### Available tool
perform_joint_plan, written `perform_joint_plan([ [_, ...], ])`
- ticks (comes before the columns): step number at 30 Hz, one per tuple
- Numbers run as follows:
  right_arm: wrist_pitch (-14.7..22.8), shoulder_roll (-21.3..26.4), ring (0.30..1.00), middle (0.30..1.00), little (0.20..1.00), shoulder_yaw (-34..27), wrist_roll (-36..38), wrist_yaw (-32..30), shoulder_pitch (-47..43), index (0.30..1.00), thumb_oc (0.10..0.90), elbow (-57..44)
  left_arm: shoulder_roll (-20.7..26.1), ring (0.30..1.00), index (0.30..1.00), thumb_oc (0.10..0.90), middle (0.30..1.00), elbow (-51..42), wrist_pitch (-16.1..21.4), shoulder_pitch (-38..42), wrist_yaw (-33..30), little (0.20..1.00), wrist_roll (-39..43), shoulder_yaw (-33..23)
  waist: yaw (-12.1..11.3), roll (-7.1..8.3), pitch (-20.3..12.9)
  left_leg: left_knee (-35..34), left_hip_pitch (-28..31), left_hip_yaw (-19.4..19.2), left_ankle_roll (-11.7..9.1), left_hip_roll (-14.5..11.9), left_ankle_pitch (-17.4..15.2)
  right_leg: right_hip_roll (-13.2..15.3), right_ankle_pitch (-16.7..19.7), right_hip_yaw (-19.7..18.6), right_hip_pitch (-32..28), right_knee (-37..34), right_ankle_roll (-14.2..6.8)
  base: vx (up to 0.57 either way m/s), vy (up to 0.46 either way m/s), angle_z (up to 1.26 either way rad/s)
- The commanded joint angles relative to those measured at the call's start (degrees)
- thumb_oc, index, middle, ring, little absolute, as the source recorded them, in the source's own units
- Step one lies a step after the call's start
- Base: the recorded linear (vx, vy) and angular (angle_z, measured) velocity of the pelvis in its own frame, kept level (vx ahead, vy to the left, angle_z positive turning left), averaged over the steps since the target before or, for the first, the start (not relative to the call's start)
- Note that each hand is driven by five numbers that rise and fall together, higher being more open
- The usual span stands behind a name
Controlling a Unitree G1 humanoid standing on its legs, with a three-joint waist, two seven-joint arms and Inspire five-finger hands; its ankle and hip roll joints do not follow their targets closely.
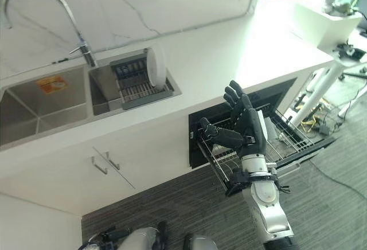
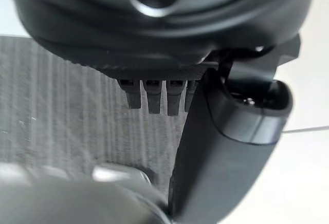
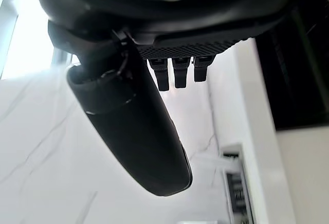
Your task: Place the dishes in the dishwasher.
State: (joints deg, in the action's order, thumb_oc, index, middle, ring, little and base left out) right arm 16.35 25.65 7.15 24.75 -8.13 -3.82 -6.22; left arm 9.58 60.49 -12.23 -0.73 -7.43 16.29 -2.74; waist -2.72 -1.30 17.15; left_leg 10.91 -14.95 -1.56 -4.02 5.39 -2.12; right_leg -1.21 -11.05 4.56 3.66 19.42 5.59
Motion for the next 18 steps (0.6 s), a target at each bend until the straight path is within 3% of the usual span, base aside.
perform_joint_plan([
  [1, 4.8, 2.0, 0.9, 0.9, 0.9, -2.4, -3.0, -1.0, -6.0, 0.9, 0.8, -8.6, -1.2, 0.9, 0.9, 0.8, 0.9, 8.6, -4.2, -9.1, -1.3, 0.9, -3.6, 4.6, -2.6, -0.84, -1.8, 6.3, -5.8, -2.3, 1.3, -2.0, 4.7, 0.7, -3.7, 0.1, -6.6, -2.2, -7.5, 0.25, 0.128, -1.15],
  [5, 4.1, 2.7, 0.9, 0.9, 0.9, -1.5, -2.1, 0.6, -6.4, 0.9, 0.8, -8.5, -0.7, 0.9, 0.9, 0.8, 0.9, 10.7, -5.4, -8.6, 0.4, 0.9, -2.4, 4.5, -1.9, -0.65, -2.8, 6.3, -4.4, -5.8, 2.8, -2.9, 1.2, 2.2, -4.4, 0.9, -7.3, -2.2, -8.2, 0.24, 0.172, -0.5],
  [6, 4.2, 2.8, 0.9, 0.9, 0.9, -1.6, -0.4, 1.7, -6.1, 0.9, 0.8, -8.4, -0.5, 0.9, 0.9, 0.8, 0.9, 11.1, -5.6, -8.7, 0.8, 0.9, -3.4, 3.9, -1.6, -0.21, -3.3, 6.3, -2.4, -6.4, 4.0, -2.5, -1.1, 2.6, -5.5, 0.8, -8.6, -2.2, -8.7, 0.35, 0.193, -0.36],
  [10, 4.0, 1.8, 0.9, 0.9, 0.9, -1.9, -1.5, 3.0, -5.4, 0.9, 0.8, -9.4, 0.4, 0.9, 0.9, 0.8, 0.9, 11.0, -6.1, -8.1, 0.5, 0.9, -4.0, 3.5, -0.9, -0.35, -5.0, 6.3, 0.9, -6.1, 6.3, -2.4, -4.6, 2.8, -4.9, 2.3, -8.9, -2.2, -9.3, 0.28, 0.137, -0.4],
  [14, 3.1, 0.4, 0.9, 0.9, 0.9, -1.9, -1.6, 2.8, -5.3, 0.9, 0.8, -10.1, 1.8, 0.9, 0.9, 0.8, 0.9, 11.1, -6.0, -7.4, 0.8, 0.9, -4.1, 4.2, -0.5, -0.55, -6.5, 6.3, 2.7, -4.1, 7.7, -1.6, -7.3, 3.2, -2.4, 3.9, -8.8, -2.2, -10.1, 0.17, 0.098, -0.14],
  [18, 3.5, 0.2, 0.9, 0.9, 0.9, -2.2, -2.1, 1.4, -5.3, 0.9, 0.8, -10.5, 1.9, 0.9, 0.9, 0.8, 0.9, 11.4, -5.5, -6.9, 0.3, 0.9, -4.0, 5.2, -0.9, 0.72, -7.3, 6.3, 1.4, -3.5, 9.1, 0.2, -8.0, 3.0, 1.9, 2.9, -9.6, -2.2, -11.4, 0.06, 0.08, 0.15],
])
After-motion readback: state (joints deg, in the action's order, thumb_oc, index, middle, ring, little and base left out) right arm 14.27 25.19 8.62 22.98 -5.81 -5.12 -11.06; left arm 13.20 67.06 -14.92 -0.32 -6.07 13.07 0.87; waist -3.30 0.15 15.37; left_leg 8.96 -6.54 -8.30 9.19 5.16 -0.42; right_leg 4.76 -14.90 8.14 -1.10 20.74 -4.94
